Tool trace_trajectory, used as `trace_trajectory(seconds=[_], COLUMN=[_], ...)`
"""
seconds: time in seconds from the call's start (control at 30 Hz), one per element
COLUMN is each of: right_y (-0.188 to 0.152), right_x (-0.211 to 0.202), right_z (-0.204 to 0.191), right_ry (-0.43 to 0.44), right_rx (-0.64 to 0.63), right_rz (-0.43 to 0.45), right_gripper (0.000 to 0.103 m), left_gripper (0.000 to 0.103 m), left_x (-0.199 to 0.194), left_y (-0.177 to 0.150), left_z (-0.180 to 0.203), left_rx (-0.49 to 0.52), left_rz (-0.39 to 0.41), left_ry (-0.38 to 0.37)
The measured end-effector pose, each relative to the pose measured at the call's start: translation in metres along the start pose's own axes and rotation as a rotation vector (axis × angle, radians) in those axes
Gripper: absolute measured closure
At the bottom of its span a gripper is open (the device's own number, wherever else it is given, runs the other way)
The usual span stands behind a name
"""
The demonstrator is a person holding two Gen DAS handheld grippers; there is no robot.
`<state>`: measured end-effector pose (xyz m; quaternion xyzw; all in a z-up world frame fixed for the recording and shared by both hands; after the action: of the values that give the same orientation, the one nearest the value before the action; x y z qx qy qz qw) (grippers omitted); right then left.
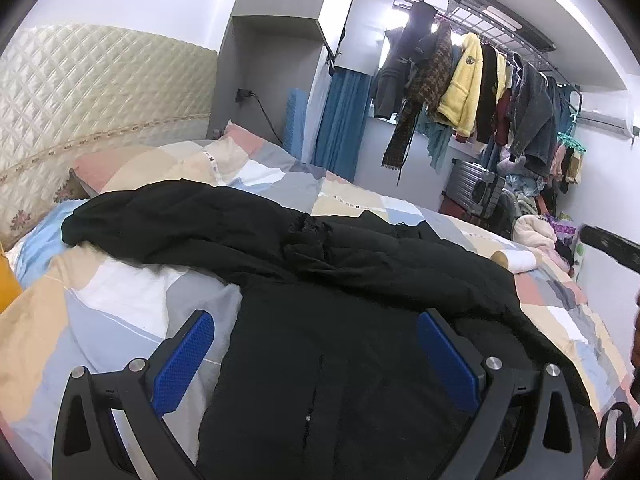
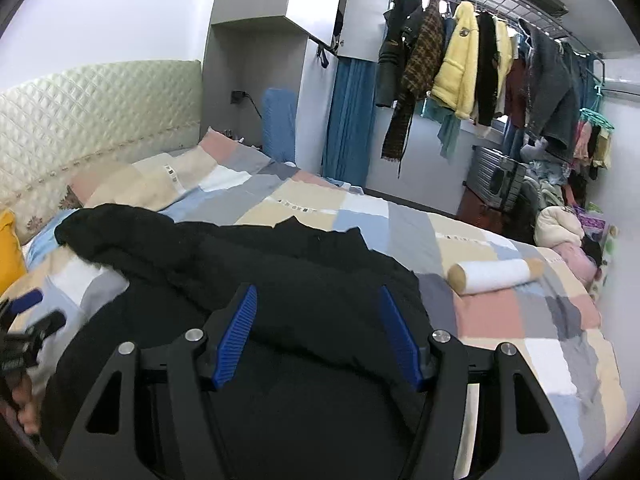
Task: Fold large clothes
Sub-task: 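Move the left tool to the other sleeve cuff and close on it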
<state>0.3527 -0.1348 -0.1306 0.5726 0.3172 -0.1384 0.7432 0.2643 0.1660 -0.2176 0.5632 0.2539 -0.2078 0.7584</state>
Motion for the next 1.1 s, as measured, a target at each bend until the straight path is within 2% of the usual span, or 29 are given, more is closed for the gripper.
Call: trace_trajectory(seconds=[0.43,0.57,0.8,0.9,1.0,1.1], right_y=[-0.08,-0.101,-0.143,-0.16,-0.163,-0.164], right_x=[-0.043,-0.056,-0.065,-0.062,-0.055,-0.042], right_z=[0.037,0.045,0.052,0.053,0.056,0.057], right_ry=[0.068,0.08,0.112,0.131,0.136,0.139], right_rx=[0.136,0.171,0.208,0.235,0.248,0.259], right_rz=[-0.019,-0.017,-0.062,-0.079,-0.074,-0.082], right_gripper=[0.039,0.038,0.032,0.031,0.025,0.023], left_gripper=[0.001,0.001,0.001,0.001,0.001,0.001], left_x=[0.003,0.006,0.021,0.025,0.032,0.039], left_y=[-0.004,-0.003,0.013,0.033,0.052,0.074], left_z=[0.012,0.013,0.003,-0.018,-0.051,-0.098], left_rx=[0.031,0.023,-0.026,-0.108,-0.185,-0.217], left_rz=[-0.019,-0.024,-0.085,-0.095,-0.114,-0.116], left_ry=[0.017,0.005,-0.046,-0.086,-0.108,-0.065])
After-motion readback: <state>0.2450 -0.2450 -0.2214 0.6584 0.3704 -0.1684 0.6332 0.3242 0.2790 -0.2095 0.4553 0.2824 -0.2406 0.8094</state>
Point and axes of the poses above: each gripper's, at about its wrist camera, not at the fingertips, and x roughly the way its jaws point, z to its right, y to its top, the point moved 6 cm from there along x, roughly the way its jaws point, and after that the axes turned 9 degrees about -z, right-handed, at the moved point
